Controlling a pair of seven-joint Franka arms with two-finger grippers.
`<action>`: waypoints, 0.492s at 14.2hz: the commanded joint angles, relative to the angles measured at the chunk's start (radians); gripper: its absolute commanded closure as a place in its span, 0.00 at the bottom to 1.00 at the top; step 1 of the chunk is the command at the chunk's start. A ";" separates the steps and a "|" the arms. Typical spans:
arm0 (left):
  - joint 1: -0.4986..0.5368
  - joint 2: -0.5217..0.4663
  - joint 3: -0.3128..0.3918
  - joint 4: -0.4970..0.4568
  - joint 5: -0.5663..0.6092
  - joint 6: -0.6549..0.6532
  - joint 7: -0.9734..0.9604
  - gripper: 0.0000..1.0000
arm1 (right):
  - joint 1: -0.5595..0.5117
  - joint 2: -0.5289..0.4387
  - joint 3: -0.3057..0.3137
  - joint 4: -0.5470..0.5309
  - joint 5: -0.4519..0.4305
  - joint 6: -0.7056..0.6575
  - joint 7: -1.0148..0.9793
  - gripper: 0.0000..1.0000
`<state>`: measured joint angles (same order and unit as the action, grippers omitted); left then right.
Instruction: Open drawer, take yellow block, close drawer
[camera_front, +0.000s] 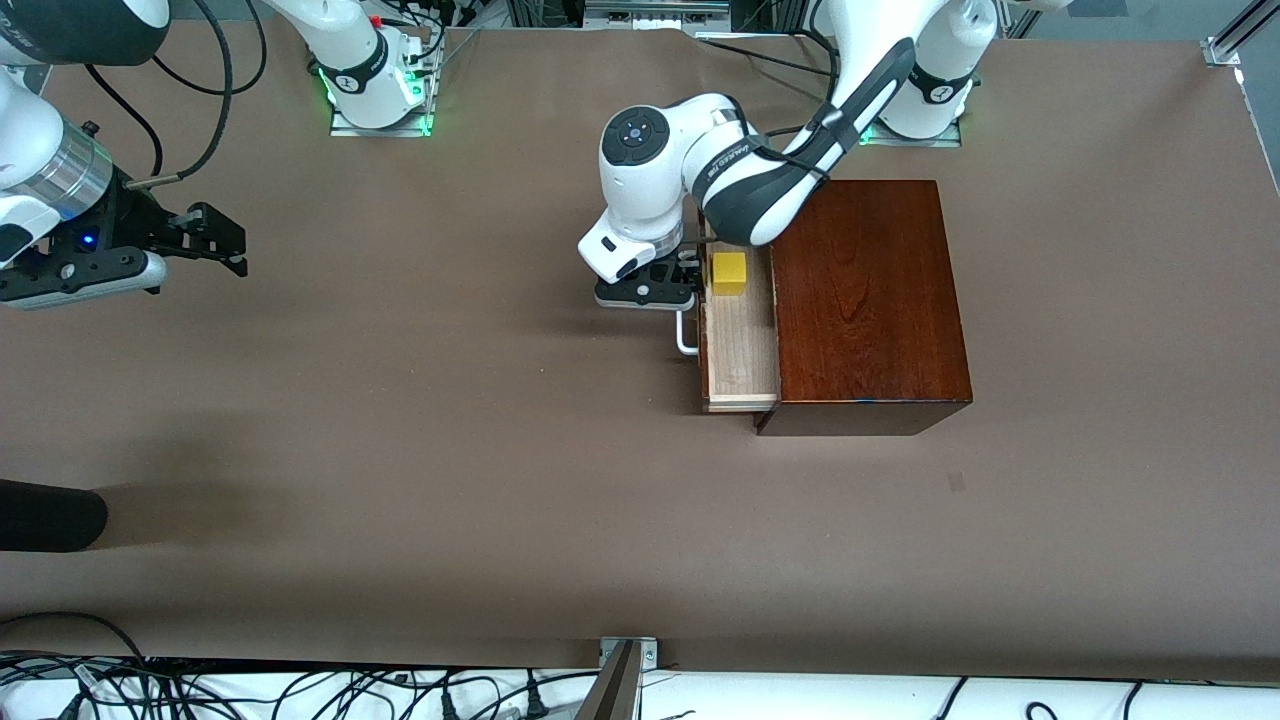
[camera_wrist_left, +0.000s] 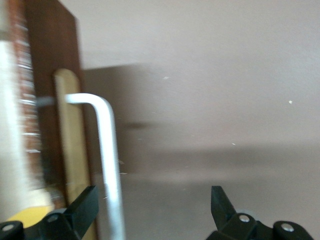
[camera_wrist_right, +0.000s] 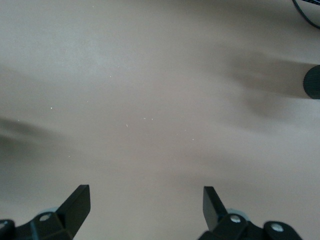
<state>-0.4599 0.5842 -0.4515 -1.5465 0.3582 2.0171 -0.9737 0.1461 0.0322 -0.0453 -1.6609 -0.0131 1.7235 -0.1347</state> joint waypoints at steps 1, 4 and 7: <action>0.001 -0.066 -0.001 0.072 0.016 -0.179 0.006 0.00 | -0.010 0.008 0.005 0.018 0.005 -0.007 0.004 0.00; 0.039 -0.130 0.001 0.135 0.015 -0.390 0.175 0.00 | -0.007 0.008 0.008 0.020 0.005 -0.013 0.017 0.00; 0.186 -0.217 0.001 0.140 -0.059 -0.480 0.395 0.00 | -0.002 0.002 0.015 0.020 0.010 -0.067 0.006 0.00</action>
<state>-0.3812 0.4284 -0.4459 -1.4016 0.3512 1.5836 -0.7305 0.1466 0.0324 -0.0427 -1.6608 -0.0126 1.7087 -0.1311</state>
